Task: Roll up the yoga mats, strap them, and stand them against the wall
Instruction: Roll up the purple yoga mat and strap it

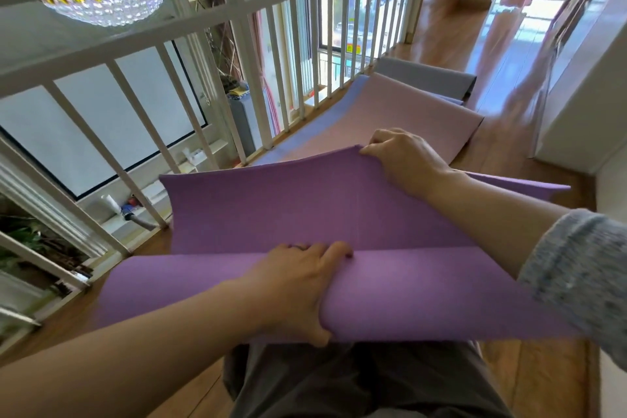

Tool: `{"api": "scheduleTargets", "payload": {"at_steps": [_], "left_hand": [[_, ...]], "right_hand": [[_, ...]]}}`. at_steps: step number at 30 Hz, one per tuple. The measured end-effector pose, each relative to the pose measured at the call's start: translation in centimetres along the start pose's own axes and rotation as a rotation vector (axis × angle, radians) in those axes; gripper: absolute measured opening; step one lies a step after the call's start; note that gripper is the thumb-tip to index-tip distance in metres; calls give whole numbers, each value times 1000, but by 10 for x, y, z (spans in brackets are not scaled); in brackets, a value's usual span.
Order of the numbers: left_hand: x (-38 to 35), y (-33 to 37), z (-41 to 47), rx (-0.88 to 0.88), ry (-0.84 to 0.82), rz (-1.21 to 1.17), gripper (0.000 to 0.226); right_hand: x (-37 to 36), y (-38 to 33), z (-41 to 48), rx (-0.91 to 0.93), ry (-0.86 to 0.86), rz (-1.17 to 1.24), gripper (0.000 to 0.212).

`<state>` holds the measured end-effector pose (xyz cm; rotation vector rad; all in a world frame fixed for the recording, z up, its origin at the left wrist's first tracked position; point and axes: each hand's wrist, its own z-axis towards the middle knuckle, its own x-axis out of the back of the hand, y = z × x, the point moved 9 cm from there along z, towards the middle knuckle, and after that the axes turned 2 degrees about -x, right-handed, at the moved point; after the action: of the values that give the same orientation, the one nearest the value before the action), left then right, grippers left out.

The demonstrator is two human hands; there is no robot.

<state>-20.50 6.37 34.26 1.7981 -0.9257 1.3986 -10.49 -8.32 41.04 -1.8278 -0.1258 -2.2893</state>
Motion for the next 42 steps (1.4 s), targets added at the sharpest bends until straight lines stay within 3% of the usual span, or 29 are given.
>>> {"api": "scheduleTargets", "payload": {"at_steps": [9, 16, 24, 33, 37, 42], "left_hand": [[16, 4, -1, -15, 70, 196, 92], [21, -4, 6, 33, 98, 123, 69], [-1, -2, 25, 90, 4, 296, 112], [23, -11, 25, 31, 82, 100, 103], [14, -12, 14, 25, 32, -5, 100], [19, -14, 26, 2, 118, 95, 95]], "right_hand": [[0, 6, 5, -42, 29, 24, 45], [-4, 3, 3, -49, 35, 49, 43], [-6, 1, -2, -47, 53, 114, 40], [1, -3, -7, -19, 53, 154, 46], [-17, -18, -18, 27, -15, 157, 45], [-25, -6, -24, -65, -1, 224, 44]]}}
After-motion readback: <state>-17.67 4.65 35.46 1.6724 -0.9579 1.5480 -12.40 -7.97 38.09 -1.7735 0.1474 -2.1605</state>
